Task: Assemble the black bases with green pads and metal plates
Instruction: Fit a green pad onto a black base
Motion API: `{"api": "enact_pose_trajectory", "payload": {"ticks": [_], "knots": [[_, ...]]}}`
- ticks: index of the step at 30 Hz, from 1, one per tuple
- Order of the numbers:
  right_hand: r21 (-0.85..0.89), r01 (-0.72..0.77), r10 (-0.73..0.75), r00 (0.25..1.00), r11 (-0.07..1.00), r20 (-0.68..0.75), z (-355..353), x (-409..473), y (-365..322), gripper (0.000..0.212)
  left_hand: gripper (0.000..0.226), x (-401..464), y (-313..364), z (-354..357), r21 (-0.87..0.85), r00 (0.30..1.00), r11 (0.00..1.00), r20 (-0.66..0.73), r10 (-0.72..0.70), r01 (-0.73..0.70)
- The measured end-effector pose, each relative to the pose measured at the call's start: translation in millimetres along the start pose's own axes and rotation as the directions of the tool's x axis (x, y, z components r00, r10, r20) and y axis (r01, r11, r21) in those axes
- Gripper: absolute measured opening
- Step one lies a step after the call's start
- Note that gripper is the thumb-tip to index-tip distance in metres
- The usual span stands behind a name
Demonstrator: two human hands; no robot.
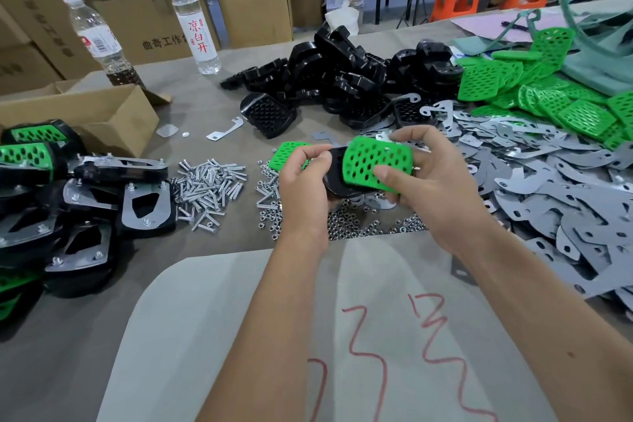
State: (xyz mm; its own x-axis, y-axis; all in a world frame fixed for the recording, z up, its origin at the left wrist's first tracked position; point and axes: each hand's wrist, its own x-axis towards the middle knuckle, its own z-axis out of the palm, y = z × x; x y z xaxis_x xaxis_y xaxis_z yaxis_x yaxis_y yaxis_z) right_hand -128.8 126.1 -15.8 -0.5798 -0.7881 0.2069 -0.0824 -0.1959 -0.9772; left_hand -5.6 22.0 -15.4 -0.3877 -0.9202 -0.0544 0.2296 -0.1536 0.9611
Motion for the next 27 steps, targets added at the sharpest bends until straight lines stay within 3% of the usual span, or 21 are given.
{"api": "enact_pose_trajectory", "payload": {"ticks": [3, 10, 21, 27], "knots": [[-0.09, 0.041, -0.041, 0.999, 0.995, 0.012, 5, -2, 3, 0.028, 0.014, -2, 0, 0, -0.009, 1.0, 1.0, 0.016, -0.003, 0.003], [-0.14, -0.012, -0.022, 0.97, 0.99, -0.24, 11, 0, 13, 0.027, 0.02, -4, -2, 0, -0.014, 0.999, 0.999, -0.005, 0.038, -0.039], [0.026, 0.005, 0.001, 0.976, 1.0, -0.217, 8, 0, 16, 0.02, 0.023, -4, -5, 2, -0.087, 1.0, 0.996, -0.008, 0.004, -0.005], [-0.091, -0.024, 0.002, 0.973, 0.996, -0.231, 12, -1, 15, 0.02, 0.027, -8, -5, 2, -0.091, 0.999, 0.995, -0.03, 0.038, -0.041]]}}
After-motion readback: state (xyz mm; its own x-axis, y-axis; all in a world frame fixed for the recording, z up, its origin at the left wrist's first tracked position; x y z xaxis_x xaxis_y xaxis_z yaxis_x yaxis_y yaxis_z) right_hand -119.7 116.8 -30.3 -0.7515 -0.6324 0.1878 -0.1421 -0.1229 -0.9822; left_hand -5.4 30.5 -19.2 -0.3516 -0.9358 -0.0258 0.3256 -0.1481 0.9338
